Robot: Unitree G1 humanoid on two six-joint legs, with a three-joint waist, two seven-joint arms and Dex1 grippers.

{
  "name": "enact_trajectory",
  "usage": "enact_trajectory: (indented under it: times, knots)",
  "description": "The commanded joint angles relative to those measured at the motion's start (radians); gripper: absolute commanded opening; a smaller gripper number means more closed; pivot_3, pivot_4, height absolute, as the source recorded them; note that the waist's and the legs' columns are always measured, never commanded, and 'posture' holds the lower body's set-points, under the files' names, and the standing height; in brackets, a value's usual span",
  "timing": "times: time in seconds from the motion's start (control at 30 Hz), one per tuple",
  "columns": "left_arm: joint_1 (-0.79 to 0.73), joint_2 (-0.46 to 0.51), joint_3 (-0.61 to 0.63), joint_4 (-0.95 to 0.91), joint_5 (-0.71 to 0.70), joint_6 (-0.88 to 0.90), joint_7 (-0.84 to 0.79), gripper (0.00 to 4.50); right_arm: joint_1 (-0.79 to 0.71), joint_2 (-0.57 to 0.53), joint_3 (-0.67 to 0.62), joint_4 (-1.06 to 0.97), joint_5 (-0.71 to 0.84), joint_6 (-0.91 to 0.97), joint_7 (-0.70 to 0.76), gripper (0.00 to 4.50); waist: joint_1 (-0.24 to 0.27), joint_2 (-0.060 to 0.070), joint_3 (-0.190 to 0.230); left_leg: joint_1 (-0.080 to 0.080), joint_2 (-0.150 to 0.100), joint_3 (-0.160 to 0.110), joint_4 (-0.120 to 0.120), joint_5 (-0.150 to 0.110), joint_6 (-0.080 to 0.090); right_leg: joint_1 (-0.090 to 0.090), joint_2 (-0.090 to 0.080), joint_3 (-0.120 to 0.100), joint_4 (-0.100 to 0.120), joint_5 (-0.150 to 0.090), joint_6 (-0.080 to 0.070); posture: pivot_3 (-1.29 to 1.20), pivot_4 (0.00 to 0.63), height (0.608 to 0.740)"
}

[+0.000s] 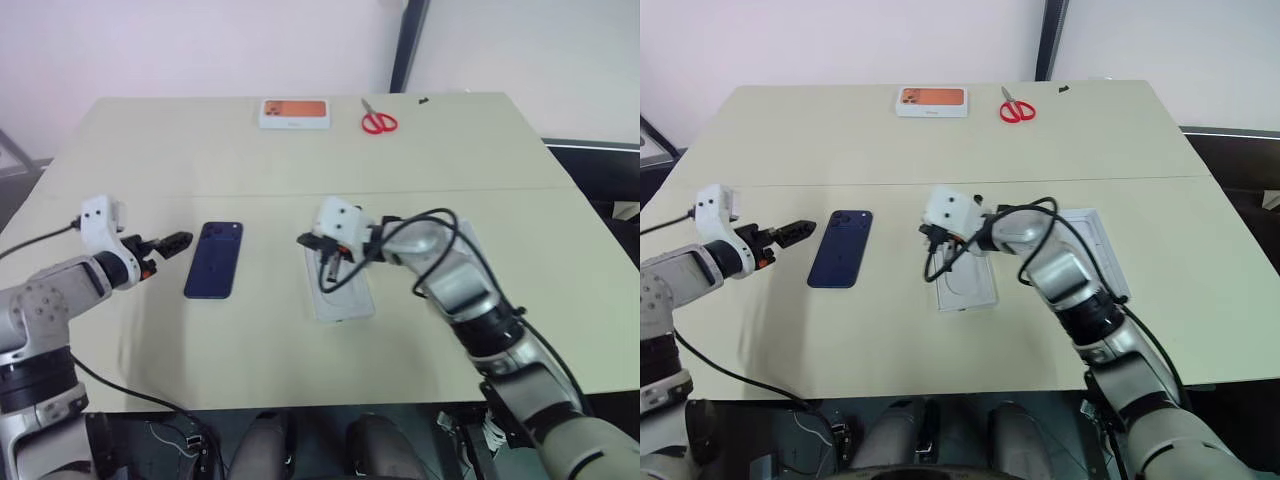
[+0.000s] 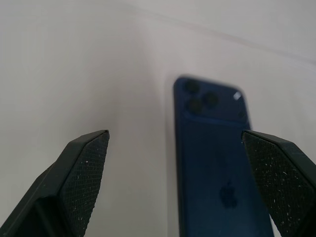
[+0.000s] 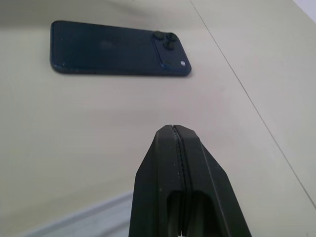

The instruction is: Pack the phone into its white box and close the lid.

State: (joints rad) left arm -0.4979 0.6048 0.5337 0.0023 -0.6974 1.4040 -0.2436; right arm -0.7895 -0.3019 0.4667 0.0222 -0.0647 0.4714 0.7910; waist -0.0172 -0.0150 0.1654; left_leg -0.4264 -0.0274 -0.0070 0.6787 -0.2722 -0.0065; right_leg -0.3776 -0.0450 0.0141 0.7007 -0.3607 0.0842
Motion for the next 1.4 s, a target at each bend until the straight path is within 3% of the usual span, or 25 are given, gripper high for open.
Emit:
enact_trajectory:
  times: [0.03, 0.27, 0.57, 1.1, 1.4]
  knots:
    - [-0.073, -0.004, 0.015, 0.035, 0.001, 0.117, 0.023, 4.5, -0.041, 0.048, 0.082, 0.079, -0.087, -0.097, -0.032, 0.03, -0.001, -0.001, 0.0, 0.0, 0.0, 0.0, 0.0, 0.0, 0.0, 0.0, 0.0, 0.0, 0.0, 0.0, 0.0, 0.0, 0.15, 0.74]
    - [-0.109, -0.024, -0.018, 0.102, 0.033, 0.209, 0.032, 4.5, -0.07, 0.148, 0.166, 0.231, -0.183, -0.229, -0.058, 0.03, -0.006, -0.001, 0.0, 0.0, 0.0, 0.0, 0.0, 0.001, -0.001, -0.001, 0.0, 0.0, 0.0, 0.0, 0.0, 0.0, 0.15, 0.74]
    - [-0.075, -0.054, -0.054, 0.102, -0.094, 0.21, 0.037, 4.5, -0.108, 0.25, 0.195, 0.428, -0.275, -0.33, -0.116, 0.03, 0.001, 0.0, -0.001, 0.001, -0.001, 0.0, 0.0, 0.001, -0.002, -0.003, -0.001, 0.0, 0.0, 0.0, 0.0, 0.0, 0.15, 0.74]
    - [-0.042, -0.114, -0.05, 0.058, -0.342, 0.21, 0.177, 4.5, -0.105, 0.28, 0.172, 0.501, -0.328, -0.407, -0.126, 0.03, 0.003, 0.0, -0.001, 0.002, -0.002, -0.002, 0.0, 0.001, -0.002, -0.002, -0.001, 0.0, 0.0, 0.0, 0.0, 0.0, 0.15, 0.74]
    - [-0.084, -0.121, 0.055, 0.088, -0.32, 0.21, 0.246, 4.5, -0.084, 0.262, 0.171, 0.477, -0.333, -0.41, -0.119, 0.03, 0.001, 0.0, -0.001, 0.002, -0.002, -0.002, 0.0, 0.001, -0.002, -0.002, -0.001, 0.0, 0.0, 0.0, 0.0, 0.0, 0.15, 0.74]
